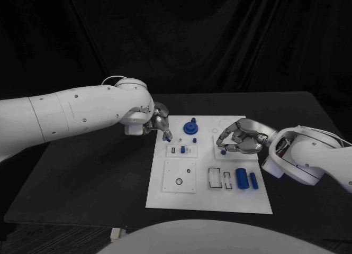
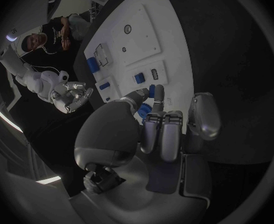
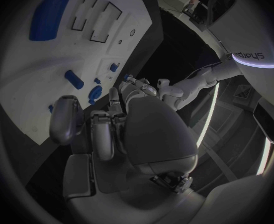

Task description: Assemble the parts on the task board

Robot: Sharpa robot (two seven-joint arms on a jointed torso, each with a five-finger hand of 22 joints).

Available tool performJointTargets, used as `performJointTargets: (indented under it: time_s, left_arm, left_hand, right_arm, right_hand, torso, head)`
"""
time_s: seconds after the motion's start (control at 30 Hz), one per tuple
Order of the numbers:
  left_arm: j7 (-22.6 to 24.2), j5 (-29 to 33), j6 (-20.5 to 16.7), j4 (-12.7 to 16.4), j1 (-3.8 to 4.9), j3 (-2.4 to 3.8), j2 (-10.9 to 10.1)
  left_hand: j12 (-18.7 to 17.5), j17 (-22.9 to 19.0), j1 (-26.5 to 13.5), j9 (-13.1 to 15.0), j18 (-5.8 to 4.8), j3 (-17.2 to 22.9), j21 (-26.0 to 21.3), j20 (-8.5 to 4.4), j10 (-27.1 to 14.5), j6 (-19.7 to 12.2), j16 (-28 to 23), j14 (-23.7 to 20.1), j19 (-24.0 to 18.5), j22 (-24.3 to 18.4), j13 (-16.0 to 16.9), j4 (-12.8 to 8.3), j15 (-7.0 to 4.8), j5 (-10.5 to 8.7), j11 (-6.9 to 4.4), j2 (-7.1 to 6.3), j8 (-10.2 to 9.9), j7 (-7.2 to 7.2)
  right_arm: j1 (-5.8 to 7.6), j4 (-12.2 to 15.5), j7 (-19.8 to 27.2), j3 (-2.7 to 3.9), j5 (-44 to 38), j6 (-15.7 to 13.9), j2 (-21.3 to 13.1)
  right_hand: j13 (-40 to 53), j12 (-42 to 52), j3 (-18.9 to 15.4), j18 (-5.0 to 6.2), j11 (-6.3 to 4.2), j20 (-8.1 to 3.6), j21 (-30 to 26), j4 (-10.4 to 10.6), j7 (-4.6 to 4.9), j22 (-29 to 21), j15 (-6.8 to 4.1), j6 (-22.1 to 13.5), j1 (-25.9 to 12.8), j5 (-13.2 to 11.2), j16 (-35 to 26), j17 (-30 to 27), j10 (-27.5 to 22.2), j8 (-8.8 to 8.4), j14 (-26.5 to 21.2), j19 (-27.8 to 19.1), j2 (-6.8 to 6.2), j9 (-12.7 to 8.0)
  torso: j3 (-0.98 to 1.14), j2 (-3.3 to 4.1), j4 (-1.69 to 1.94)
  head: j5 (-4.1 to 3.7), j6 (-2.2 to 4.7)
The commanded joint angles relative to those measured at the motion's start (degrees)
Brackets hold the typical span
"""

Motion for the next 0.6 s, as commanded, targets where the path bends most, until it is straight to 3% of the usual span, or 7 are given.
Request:
performJointTargets:
  time_s: [0.03,0.3,0.6]
  left_arm:
    - [-0.23,0.17,0.72,0.03,-0.44,0.04,0.39]
    - [-0.21,0.17,-0.26,-0.44,-1.85,0.03,1.31]
    - [-0.22,0.17,-0.7,-1.15,-2.66,0.03,1.83]
  left_hand:
    - [-0.18,14.77,-0.15,0.05,0.23,5.21,-0.35,0.17,4.79,0.12,0.2,5.66,-0.39,8.92,13.35,-4.88,-0.07,-0.33,0.35,0.3,0.16,-0.46]
    - [-0.18,14.76,-0.14,0.06,0.22,5.27,-0.31,0.17,4.79,0.11,0.19,5.66,-0.38,8.93,13.36,-4.9,-0.07,-0.36,0.35,0.34,0.17,-0.46]
    - [-0.26,14.67,-0.12,0.07,0.23,5.36,-0.34,0.17,4.73,0.11,0.15,5.61,-0.39,8.93,13.26,-4.94,-0.07,-0.39,0.35,0.39,0.18,-0.47]
  right_arm:
    - [-0.24,0.03,-0.89,0.02,-0.09,0.41,0.05]
    - [-0.38,0.09,-0.85,0.02,-0.09,0.33,0.12]
    - [-0.49,0.09,-0.8,0.02,-0.09,0.26,0.14]
  right_hand:
    - [15.09,0.2,-0.05,0.64,0.56,0.1,-0.28,-0.35,0.18,9.52,0.55,-0.34,0.61,0.33,0.17,15.09,5.98,0.3,5.96,-0.36,-0.03,-0.09]
    - [15.09,0.2,0.01,0.65,0.58,0.11,-0.33,-0.51,0.2,9.51,0.56,-0.36,0.81,0.61,0.17,15.09,5.98,0.36,5.96,-0.39,-0.03,-0.13]
    - [15.09,0.2,0.04,0.66,0.59,0.12,-0.4,-0.6,0.2,9.49,0.57,-0.36,0.92,0.74,0.17,15.09,5.98,0.38,5.96,-0.43,-0.03,-0.15]
  torso:
    - [-0.03,0.1,-0.01]
    - [-0.03,0.07,0.04]
    - [-0.05,0.09,0.03]
  head:
    - [0.1,-0.01]
    - [0.15,-0.01]
    - [0.09,-0.01]
